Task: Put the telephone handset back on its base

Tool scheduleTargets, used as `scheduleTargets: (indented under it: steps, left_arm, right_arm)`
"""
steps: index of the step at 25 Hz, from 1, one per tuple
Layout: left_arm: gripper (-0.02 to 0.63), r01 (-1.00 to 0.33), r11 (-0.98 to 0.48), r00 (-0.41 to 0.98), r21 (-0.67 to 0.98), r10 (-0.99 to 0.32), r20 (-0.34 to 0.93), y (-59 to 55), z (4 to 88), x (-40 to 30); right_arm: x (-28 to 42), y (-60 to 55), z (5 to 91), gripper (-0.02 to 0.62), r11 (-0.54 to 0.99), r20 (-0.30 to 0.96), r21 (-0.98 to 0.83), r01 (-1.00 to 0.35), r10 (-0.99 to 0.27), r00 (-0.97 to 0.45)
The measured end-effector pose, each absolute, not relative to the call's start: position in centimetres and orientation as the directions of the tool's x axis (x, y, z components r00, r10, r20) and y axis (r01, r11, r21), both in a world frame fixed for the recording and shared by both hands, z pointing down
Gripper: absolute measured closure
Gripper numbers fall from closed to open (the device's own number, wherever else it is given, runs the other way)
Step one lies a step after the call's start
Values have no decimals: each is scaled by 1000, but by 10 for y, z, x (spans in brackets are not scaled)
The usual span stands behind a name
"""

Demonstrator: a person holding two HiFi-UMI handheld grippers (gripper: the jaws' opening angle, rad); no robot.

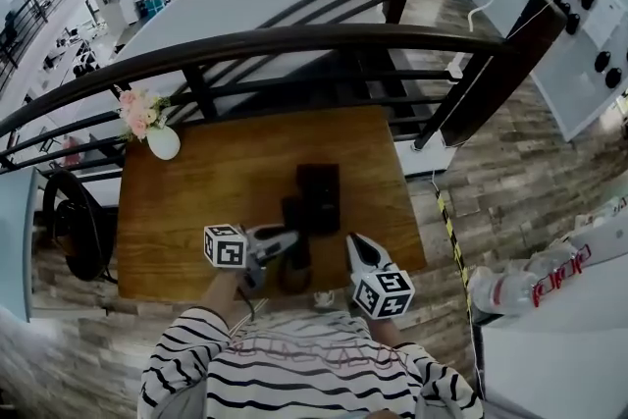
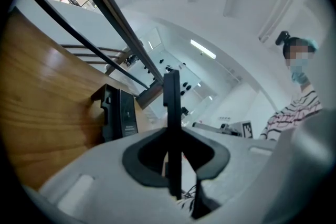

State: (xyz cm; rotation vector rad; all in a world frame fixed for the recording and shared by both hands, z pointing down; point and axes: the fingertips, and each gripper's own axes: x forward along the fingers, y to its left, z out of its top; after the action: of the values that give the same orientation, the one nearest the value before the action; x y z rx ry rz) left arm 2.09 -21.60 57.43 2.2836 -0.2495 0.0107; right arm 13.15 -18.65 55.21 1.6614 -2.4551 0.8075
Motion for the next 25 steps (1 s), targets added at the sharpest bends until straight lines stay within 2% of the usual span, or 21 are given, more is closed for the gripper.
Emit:
scheduleTargets:
  steps: [12, 25]
  left_arm:
    - [531, -221, -625, 973, 749, -190, 129, -285, 624, 55]
    - [531, -268, -573, 963, 774, -190, 193, -334, 663, 61]
  right_arm:
    - [159, -215, 577, 594, 336, 377, -383, -861, -794, -477]
    - [160, -240, 596, 594, 408, 402, -386, -828, -733, -549]
